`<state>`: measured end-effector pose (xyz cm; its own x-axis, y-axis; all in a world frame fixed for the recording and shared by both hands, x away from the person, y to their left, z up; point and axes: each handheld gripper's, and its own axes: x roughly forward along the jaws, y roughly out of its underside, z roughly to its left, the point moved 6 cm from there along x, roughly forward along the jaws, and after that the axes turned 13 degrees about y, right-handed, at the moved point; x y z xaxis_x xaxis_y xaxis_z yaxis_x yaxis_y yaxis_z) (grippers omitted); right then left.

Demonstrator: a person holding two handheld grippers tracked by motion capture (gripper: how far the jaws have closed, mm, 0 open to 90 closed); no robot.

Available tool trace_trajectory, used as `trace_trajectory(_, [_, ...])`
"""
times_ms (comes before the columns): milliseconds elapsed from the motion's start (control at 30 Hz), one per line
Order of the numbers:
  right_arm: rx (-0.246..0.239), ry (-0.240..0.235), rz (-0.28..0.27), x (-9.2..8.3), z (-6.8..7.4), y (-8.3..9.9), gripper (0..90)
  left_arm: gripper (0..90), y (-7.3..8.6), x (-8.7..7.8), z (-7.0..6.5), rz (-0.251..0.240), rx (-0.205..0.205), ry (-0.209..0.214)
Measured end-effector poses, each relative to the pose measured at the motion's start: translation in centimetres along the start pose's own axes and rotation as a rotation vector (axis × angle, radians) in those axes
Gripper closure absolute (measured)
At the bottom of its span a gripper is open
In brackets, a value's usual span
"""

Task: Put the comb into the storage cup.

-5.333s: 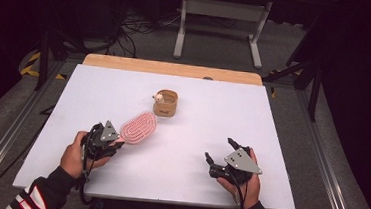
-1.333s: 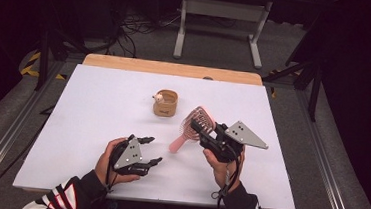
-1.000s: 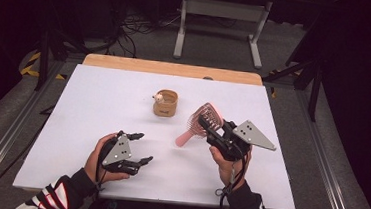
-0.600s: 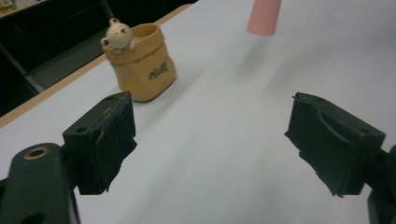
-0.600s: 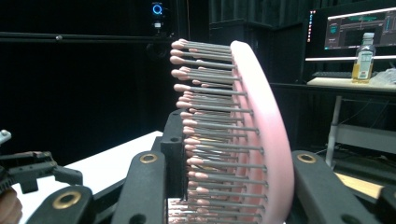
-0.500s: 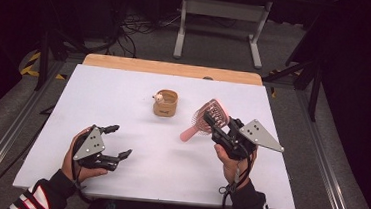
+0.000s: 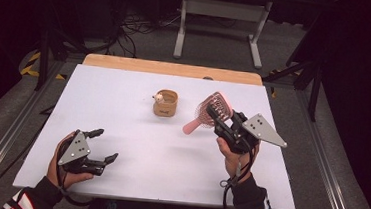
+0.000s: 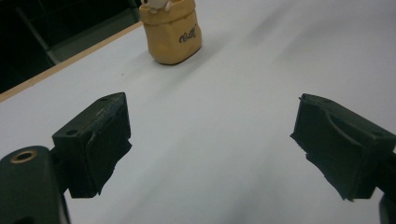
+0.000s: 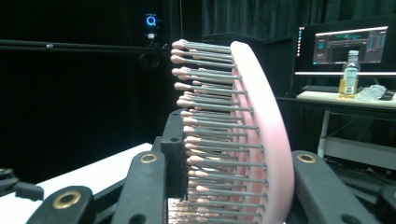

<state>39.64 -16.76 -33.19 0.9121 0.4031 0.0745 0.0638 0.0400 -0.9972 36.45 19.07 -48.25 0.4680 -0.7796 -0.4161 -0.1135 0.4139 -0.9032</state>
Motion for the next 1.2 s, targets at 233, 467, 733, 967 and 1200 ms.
trace_trajectory(233, [0.009, 0.016, -0.019, 0.7, -0.7, -0.6, 63.9, 7.0, 0.9, -0.7, 0.2, 0.023, -0.014, -0.026])
trace_trajectory(467, [-0.001, 0.051, -0.045, 1.6, -1.2, -0.9, 63.9, 6.9, 1.5, -0.9, 0.4, 0.048, -0.01, -0.046])
trace_trajectory(733, [0.005, 0.051, -0.047, 2.9, -0.8, -1.6, 63.9, 5.9, 1.4, -0.8, 0.3, 0.036, -0.01, -0.037])
trace_trajectory(967, [-0.006, 0.054, -0.07, 4.2, -0.1, -3.1, 63.9, 5.8, 1.3, -0.9, 0.4, 0.033, -0.014, -0.037])
trace_trajectory(1200, [-0.033, 0.045, -0.076, 6.0, 1.0, -4.0, 63.9, 5.8, 1.3, -0.9, 0.4, 0.025, -0.017, -0.032])
